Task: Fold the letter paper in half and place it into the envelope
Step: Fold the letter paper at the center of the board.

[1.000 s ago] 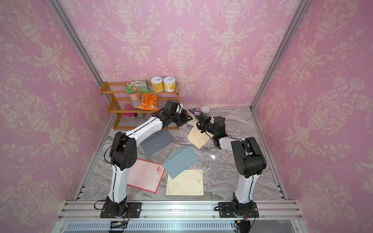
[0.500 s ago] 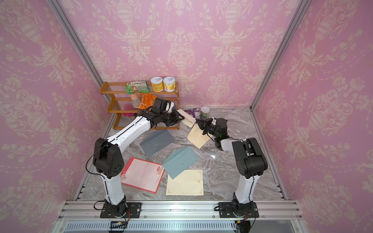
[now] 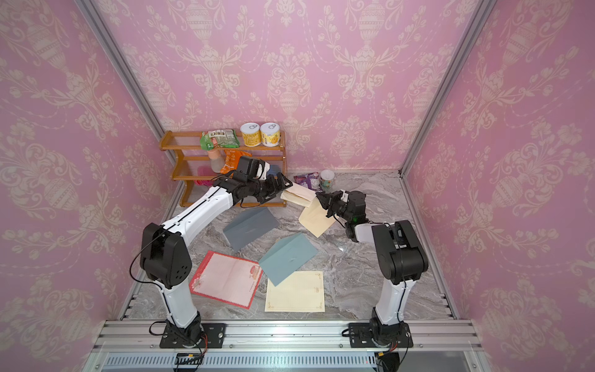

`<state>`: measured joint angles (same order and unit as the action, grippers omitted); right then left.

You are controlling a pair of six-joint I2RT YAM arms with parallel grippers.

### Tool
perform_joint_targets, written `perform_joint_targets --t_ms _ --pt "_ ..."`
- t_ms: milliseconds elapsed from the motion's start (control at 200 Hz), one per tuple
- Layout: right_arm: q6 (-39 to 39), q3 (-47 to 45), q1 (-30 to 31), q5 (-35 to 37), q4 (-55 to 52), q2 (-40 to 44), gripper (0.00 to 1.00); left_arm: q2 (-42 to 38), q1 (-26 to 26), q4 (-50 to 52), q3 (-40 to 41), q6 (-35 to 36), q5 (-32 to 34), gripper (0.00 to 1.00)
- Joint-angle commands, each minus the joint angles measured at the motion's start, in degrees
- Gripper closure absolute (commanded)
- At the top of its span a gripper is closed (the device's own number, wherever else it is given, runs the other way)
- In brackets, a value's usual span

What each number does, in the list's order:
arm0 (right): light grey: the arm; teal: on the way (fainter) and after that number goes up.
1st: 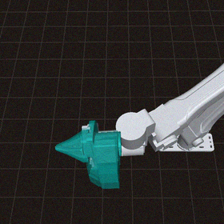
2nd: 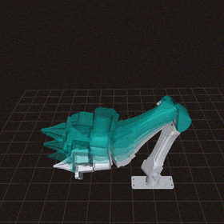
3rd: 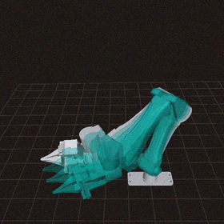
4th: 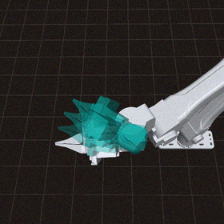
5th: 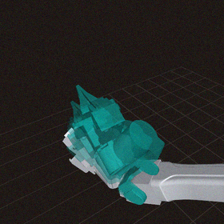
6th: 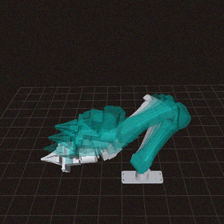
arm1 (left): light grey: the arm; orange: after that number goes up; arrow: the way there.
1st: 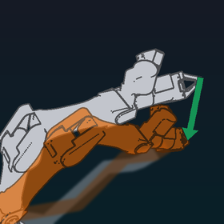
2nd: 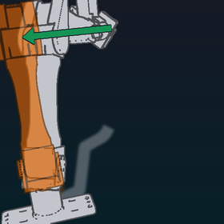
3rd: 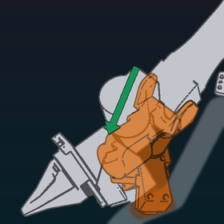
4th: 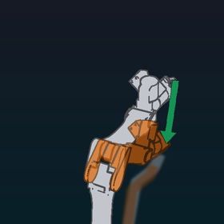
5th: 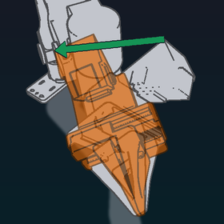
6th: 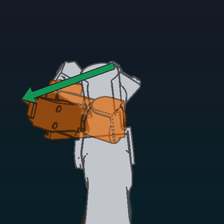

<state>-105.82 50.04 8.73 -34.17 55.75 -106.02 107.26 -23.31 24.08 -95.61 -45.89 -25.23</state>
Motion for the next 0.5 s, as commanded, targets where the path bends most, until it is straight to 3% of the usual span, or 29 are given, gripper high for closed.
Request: perform_joint_targets --t_ms 0,495 --pt "-1.5 -0.7 -0.6 -2.3 4.4 0.7 1.00 1.4 1.2 -2.3 0.7 1.2 -1.8 0.01" --pt "-7.1 -0.7 -0.4 -5.1 12.4 -1.6 1.00 9.9 4.3 -12.5 -1.6 2.3 -12.3 0.00"
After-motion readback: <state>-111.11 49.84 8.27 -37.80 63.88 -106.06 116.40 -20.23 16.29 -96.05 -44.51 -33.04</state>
